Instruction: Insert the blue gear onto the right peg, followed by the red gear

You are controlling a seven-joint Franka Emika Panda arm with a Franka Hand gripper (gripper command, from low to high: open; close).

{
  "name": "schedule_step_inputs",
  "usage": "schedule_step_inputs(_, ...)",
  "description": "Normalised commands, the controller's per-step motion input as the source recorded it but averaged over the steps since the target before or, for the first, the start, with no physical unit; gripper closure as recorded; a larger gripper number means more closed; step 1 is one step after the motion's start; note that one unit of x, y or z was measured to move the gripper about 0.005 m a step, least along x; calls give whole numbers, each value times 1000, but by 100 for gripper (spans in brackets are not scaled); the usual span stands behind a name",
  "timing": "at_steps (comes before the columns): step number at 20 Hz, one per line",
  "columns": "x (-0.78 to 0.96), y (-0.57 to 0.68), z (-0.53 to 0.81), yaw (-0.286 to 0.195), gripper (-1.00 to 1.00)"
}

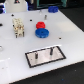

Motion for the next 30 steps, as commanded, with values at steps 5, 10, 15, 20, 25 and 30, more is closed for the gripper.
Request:
schedule_step_inputs(5,-541,305,-337,0,-100)
schedule_step_inputs(10,-496,263,-387,0,-100)
schedule_step_inputs(15,-352,181,-461,0,-100)
schedule_step_inputs(20,-220,59,-497,0,-100)
schedule_step_inputs(25,-216,35,-503,0,-100)
schedule_step_inputs(30,-203,20,-516,0,-100)
